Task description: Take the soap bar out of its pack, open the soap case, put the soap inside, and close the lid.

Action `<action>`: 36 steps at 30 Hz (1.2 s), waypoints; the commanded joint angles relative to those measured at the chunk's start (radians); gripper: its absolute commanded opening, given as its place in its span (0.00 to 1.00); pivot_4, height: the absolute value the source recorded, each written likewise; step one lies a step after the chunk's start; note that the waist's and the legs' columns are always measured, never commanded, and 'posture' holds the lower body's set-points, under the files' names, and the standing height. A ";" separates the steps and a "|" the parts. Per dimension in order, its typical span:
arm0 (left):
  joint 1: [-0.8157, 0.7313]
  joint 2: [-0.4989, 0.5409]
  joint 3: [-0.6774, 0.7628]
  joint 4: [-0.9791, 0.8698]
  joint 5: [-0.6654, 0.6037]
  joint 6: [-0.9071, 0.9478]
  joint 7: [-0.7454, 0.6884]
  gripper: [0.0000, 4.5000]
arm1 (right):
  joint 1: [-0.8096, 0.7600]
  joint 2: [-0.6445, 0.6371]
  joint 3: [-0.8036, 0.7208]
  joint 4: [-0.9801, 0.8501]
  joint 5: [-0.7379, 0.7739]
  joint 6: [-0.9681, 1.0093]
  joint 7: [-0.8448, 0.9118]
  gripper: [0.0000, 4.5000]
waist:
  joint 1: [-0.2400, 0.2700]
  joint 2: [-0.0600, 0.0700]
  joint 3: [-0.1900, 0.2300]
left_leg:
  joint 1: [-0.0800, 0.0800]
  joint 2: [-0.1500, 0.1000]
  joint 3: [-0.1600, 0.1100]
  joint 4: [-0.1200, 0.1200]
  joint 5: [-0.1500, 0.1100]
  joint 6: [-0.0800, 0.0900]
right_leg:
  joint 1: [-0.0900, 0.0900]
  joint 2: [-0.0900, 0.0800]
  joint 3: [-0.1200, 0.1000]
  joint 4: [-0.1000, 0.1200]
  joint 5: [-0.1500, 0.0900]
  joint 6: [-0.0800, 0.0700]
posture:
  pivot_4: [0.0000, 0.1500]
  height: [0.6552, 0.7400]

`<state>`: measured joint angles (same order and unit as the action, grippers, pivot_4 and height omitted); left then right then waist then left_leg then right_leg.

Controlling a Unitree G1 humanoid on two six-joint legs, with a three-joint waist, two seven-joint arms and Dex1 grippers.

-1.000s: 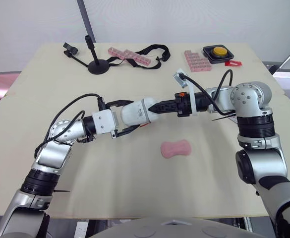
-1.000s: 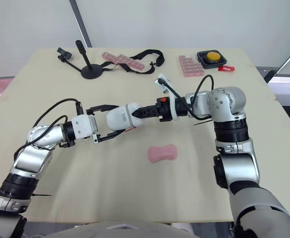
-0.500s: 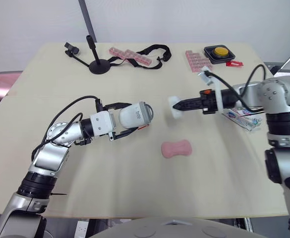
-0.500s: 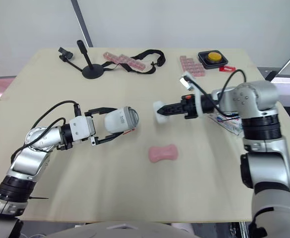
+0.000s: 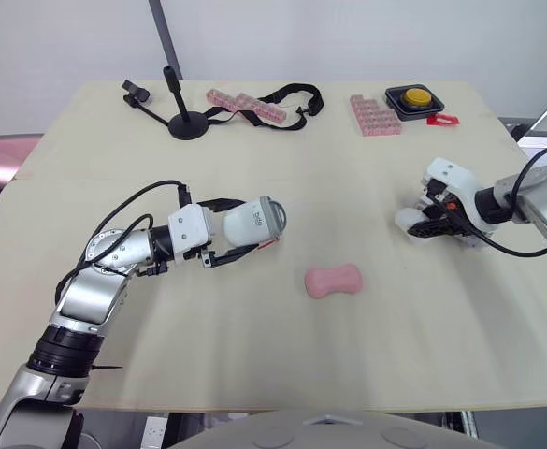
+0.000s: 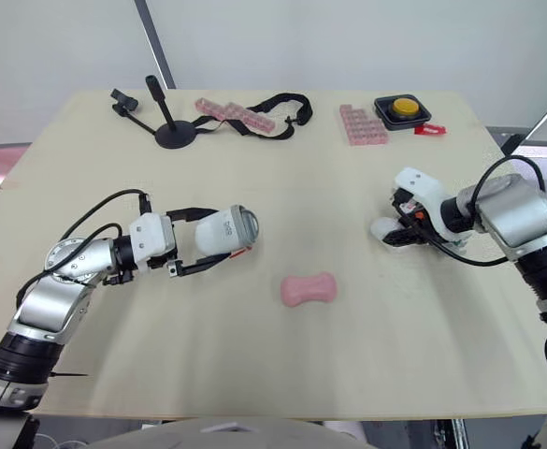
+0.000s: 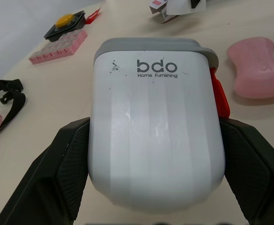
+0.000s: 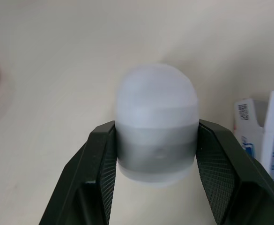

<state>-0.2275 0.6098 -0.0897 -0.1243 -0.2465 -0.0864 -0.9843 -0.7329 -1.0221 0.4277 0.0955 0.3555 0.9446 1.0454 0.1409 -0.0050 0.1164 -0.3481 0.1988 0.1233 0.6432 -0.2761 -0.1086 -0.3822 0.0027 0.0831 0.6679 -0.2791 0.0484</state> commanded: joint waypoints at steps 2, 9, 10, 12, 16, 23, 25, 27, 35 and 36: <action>-0.020 0.003 0.017 -0.026 -0.021 0.006 -0.006 0.82 | 0.001 0.030 -0.012 -0.016 -0.057 -0.026 0.015 0.44 | -0.003 0.000 0.000 | 0.000 0.000 0.000 0.000 0.000 0.000 | 0.000 0.000 0.000 0.000 0.000 0.000 | 1.00 1.00; -0.023 -0.002 0.016 -0.031 -0.019 0.017 -0.005 0.82 | -0.030 0.106 -0.025 0.081 -0.119 -0.062 0.011 0.44 | -0.003 0.000 0.000 | -0.001 0.000 0.000 0.001 0.000 0.000 | 0.000 -0.001 -0.001 0.001 0.000 0.000 | 1.00 1.00; -0.022 -0.003 0.016 -0.033 -0.019 0.018 -0.005 0.82 | -0.035 0.119 -0.030 0.094 -0.127 -0.070 0.008 0.44 | -0.004 0.000 0.000 | -0.001 0.000 0.000 0.001 0.000 0.000 | 0.000 -0.001 -0.001 0.001 0.000 0.000 | 1.00 1.00; -0.022 -0.003 0.015 -0.035 -0.017 0.020 -0.004 0.82 | -0.045 0.141 -0.035 0.119 -0.140 -0.082 0.007 0.44 | -0.005 0.000 0.000 | -0.001 0.000 0.000 0.001 0.000 0.000 | 0.000 -0.001 -0.001 0.001 0.000 0.000 | 1.00 1.00; -0.021 -0.004 0.016 -0.040 -0.016 0.026 -0.001 0.82 | -0.080 0.188 -0.040 0.173 -0.165 -0.103 0.012 0.44 | -0.007 0.000 0.000 | -0.001 0.000 0.000 0.002 0.000 0.001 | 0.000 -0.001 -0.001 0.001 0.000 0.000 | 1.00 1.00; -0.016 -0.006 0.016 -0.049 -0.013 0.032 0.005 0.82 | -0.108 0.229 -0.038 0.230 -0.205 -0.146 0.033 0.44 | -0.007 0.000 0.000 | -0.001 0.000 0.000 0.002 0.000 0.001 | 0.000 -0.001 -0.001 0.002 0.000 0.000 | 1.00 1.00; -0.011 -0.008 0.015 -0.057 -0.013 0.033 0.010 0.82 | -0.107 0.237 -0.050 0.240 -0.208 -0.166 0.038 0.66 | -0.007 0.000 0.000 | -0.001 0.000 0.000 0.002 0.000 0.001 | 0.000 -0.001 -0.001 0.002 0.000 0.000 | 1.00 1.00; -0.006 -0.008 0.015 -0.062 -0.013 0.034 0.011 0.82 | -0.107 0.241 -0.059 0.241 -0.204 -0.166 0.046 0.79 | -0.007 0.000 0.000 | -0.001 0.000 0.000 0.002 0.000 0.001 | 0.000 -0.001 -0.001 0.002 0.000 0.000 | 1.00 1.00; 0.008 0.002 0.019 -0.071 -0.014 0.037 0.007 0.82 | -0.077 0.238 -0.143 0.231 -0.180 -0.245 0.058 0.99 | -0.004 0.000 0.000 | -0.002 0.000 0.000 0.003 0.000 0.001 | 0.000 -0.001 -0.002 0.002 0.000 0.000 | 1.00 1.00; 0.009 0.003 0.021 -0.070 -0.015 0.039 0.005 0.82 | -0.070 0.240 -0.168 0.236 -0.174 -0.280 0.054 0.99 | -0.004 0.000 0.000 | -0.003 0.000 0.000 0.003 0.001 0.001 | 0.000 -0.001 -0.002 0.002 0.000 0.000 | 1.00 1.00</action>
<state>-0.2211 0.6038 -0.0897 -0.1679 -0.2448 -0.0485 -0.9825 -0.8026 -0.7762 0.3337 0.3427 0.1661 0.7247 1.1028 0.1373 -0.0049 0.1164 -0.3508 0.1993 0.1234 0.6465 -0.2755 -0.1077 -0.3825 0.0013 0.0810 0.6696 -0.2789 0.0481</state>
